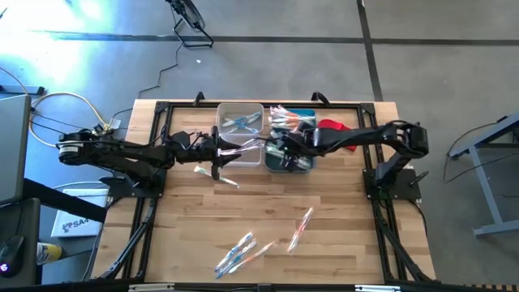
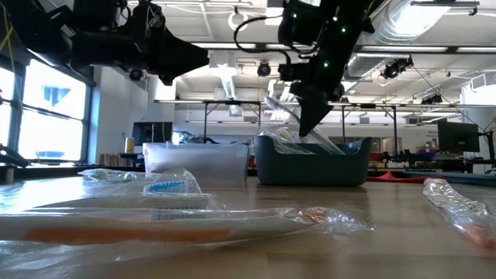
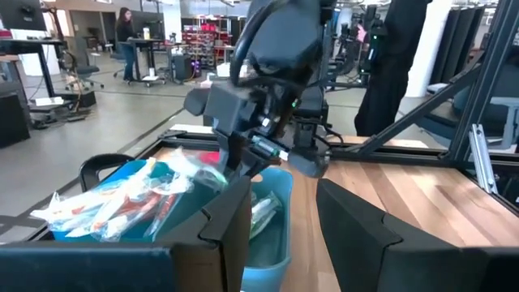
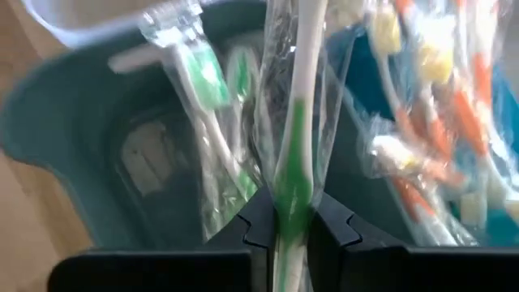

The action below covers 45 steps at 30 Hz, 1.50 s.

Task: Pick & Place Toothbrushes
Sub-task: Put the green toothbrush into the green bin

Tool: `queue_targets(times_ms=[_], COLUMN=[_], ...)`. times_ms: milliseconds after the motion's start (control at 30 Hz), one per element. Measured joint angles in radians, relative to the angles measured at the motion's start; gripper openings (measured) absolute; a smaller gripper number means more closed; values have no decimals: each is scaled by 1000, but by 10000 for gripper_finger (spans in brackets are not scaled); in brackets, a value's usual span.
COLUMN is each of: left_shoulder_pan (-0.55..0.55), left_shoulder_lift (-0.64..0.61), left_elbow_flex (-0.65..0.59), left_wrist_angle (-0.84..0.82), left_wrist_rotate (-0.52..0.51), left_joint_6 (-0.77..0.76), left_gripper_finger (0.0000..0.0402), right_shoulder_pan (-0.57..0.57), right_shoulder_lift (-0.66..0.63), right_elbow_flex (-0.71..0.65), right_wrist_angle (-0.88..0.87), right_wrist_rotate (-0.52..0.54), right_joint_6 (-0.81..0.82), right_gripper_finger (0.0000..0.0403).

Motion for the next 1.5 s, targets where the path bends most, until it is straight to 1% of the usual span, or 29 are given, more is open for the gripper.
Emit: queue_targets(times_ms=[133, 533, 600, 800, 933, 1033, 1167, 1300, 1500], left_shoulder_pan=[0, 0, 0, 0, 0, 0, 0, 0, 0], left_shoulder_lift=[0, 0, 0, 1, 1, 1, 1, 1, 1], left_elbow_flex=[0, 0, 0, 0, 0, 0, 0, 0, 0], left_wrist_angle=[-14, -15, -17, -21, -21, -21, -21, -21, -21], left_wrist_rotate=[0, 0, 0, 0, 0, 0, 0, 0, 0], left_joint_6=[1, 1, 1, 1, 1, 1, 1, 0, 0], left_gripper_finger=[138, 138, 138, 138, 138, 138, 138, 138, 138], right_shoulder_pan=[-19, -51, -51, -47, -44, -40, -32, -12, 18], right_shoulder_lift=[21, 53, 53, 52, 43, 9, -46, -118, -218], right_elbow_flex=[0, -1, -2, -1, -1, -1, -1, 0, 0], right_wrist_angle=[-25, -73, -72, -73, -76, -77, -70, -70, -64], right_wrist_rotate=[-47, -174, -172, -102, -106, -138, -217, -272, -286], right_joint_6=[25, 17, -6, -85, -89, -91, -83, -80, -77], right_gripper_finger=[31, 35, 52, 131, 176, 192, 192, 179, 150])
